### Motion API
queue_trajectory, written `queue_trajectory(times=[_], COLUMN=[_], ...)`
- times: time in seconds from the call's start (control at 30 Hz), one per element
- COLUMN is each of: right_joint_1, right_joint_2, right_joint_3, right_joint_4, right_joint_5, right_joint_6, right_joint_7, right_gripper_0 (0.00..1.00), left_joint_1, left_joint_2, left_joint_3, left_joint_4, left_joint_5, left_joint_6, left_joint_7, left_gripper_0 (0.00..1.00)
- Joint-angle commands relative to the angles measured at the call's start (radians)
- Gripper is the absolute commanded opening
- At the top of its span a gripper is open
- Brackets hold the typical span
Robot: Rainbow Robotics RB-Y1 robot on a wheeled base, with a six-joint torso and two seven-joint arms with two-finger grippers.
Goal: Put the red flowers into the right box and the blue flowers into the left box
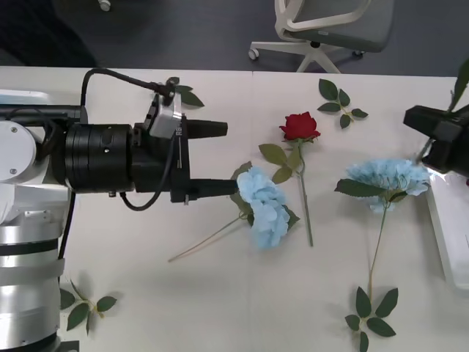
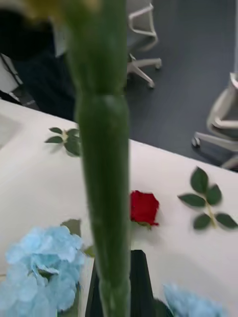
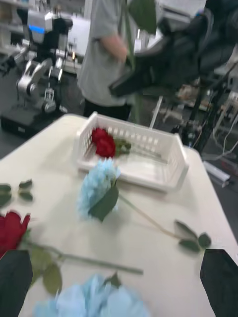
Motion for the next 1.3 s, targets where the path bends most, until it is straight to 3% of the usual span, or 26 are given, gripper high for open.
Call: queue_trajectory(times=[0.03, 0.17, 0.33, 0.5, 0.67, 0.93, 1.3], right_joint_1=[0.075, 0.092, 0.052, 0.02, 0.017, -0.038, -0.076], right_joint_2=[0.02, 0.015, -0.005, -0.017, -0.052, -0.074, -0.065], right_joint_3=[-0.138, -0.234, -0.267, -0.25, -0.16, -0.014, 0.19], right_joint_4=[-0.062, -0.071, -0.048, -0.007, 0.068, 0.251, 0.522], right_joint_5=[-0.038, -0.036, -0.026, 0.023, 0.168, 0.24, 0.387], right_joint_6=[0.152, 0.356, 0.602, 0.824, 0.991, 0.939, 0.672], right_joint_7=[-0.128, -0.255, -0.427, -0.56, -0.617, -0.557, -0.45], right_gripper_0=[0.0, 0.0, 0.0, 0.0, 0.0, 0.0, 0.0], left_joint_1=[0.001, 0.002, 0.001, 0.001, -0.004, -0.011, -0.018], left_joint_2=[0.095, 0.15, 0.174, 0.181, 0.181, 0.169, 0.04], left_joint_3=[-0.057, -0.11, -0.169, -0.255, -0.337, -0.474, -0.529], left_joint_4=[-0.074, -0.103, -0.149, -0.187, -0.209, -0.204, -0.068], left_joint_5=[-0.076, -0.162, -0.307, -0.468, -0.64, -0.844, -1.042], left_joint_6=[-0.005, -0.005, -0.005, -0.002, 0.046, 0.069, 0.067], left_joint_7=[0.154, 0.248, 0.36, 0.472, 0.545, 0.622, 0.618], left_gripper_0=[1.0, 1.0, 1.0, 1.0, 1.0, 1.0, 1.0])
